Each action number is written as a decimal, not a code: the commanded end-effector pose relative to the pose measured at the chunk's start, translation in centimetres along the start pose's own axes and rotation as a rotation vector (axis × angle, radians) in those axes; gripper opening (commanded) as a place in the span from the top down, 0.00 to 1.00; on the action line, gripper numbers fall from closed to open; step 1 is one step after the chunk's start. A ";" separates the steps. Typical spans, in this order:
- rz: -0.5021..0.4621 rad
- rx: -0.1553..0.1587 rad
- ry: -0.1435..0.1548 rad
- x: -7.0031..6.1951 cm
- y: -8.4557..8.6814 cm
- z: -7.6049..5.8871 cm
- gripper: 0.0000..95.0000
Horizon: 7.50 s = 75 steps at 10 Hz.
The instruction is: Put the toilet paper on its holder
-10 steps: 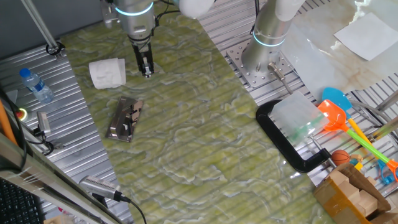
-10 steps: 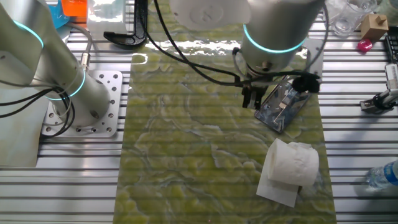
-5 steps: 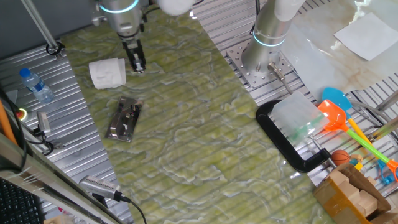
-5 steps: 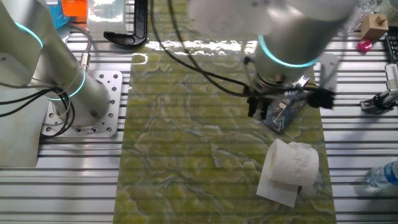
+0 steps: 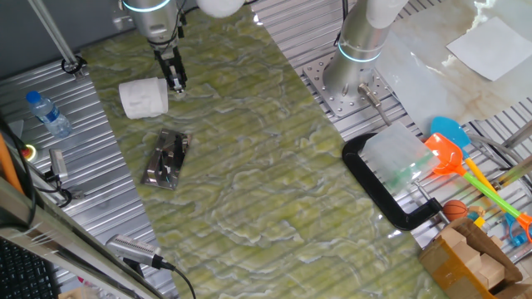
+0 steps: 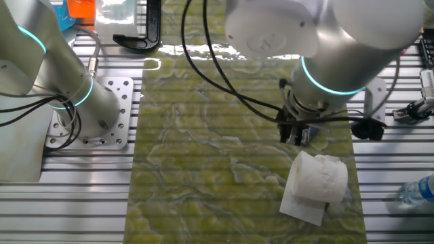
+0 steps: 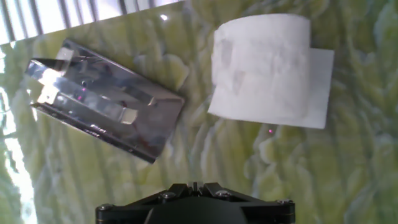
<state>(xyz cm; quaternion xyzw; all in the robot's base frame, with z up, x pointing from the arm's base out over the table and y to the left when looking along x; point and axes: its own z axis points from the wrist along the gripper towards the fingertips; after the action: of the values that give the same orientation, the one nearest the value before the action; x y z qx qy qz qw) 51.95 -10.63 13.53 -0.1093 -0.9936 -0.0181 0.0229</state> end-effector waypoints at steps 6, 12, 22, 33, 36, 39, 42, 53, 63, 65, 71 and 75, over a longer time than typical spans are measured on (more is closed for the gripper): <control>0.039 0.071 -0.028 -2.2 -1.6 0.0 1.00; 0.026 -0.007 -0.025 -1.9 -2.8 -0.3 1.00; 0.037 0.027 -0.063 -2.1 -2.5 -0.1 1.00; -0.572 -0.006 -0.039 -1.3 -2.9 0.4 1.00; -0.736 0.000 -0.043 -1.3 -2.9 0.4 1.00; -0.913 0.005 -0.047 -1.6 -2.8 0.2 1.00; -1.185 0.024 -0.042 -1.8 -2.6 0.1 1.00; -1.220 0.146 0.003 -2.2 -2.5 -0.2 1.00; -0.816 0.155 -0.011 -1.8 -2.7 -0.1 0.80; -0.871 0.163 -0.028 -1.8 -2.7 -0.1 0.60; -0.858 0.180 -0.042 -1.8 -2.7 -0.1 0.20; -0.791 0.182 -0.046 -1.8 -2.7 -0.1 0.20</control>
<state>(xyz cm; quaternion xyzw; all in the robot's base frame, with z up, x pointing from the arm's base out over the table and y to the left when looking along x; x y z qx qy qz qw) 53.04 -13.68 13.46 0.2909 -0.9541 0.0713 -0.0006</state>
